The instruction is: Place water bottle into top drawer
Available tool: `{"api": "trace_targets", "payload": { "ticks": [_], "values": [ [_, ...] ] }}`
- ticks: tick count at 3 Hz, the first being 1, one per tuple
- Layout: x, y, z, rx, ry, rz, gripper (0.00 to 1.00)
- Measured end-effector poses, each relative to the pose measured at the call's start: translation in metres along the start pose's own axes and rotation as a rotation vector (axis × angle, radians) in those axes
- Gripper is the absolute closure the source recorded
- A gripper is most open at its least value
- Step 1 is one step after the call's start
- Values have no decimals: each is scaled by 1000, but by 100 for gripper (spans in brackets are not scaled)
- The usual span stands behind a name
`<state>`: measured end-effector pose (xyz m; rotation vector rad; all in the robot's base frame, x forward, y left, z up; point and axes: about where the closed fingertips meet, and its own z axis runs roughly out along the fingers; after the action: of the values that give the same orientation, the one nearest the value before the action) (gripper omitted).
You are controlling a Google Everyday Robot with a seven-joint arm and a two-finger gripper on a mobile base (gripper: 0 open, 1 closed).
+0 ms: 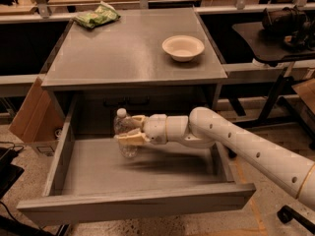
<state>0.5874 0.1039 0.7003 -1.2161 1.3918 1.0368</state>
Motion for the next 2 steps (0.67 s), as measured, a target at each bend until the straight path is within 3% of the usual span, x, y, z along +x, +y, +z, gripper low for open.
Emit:
{"api": "trace_targets", "payload": {
  "ticks": [1,2],
  "values": [
    [-1,1,2,-4,-1,0,5],
    [-1,2,3,-7,-1,-1,0]
  ]
}}
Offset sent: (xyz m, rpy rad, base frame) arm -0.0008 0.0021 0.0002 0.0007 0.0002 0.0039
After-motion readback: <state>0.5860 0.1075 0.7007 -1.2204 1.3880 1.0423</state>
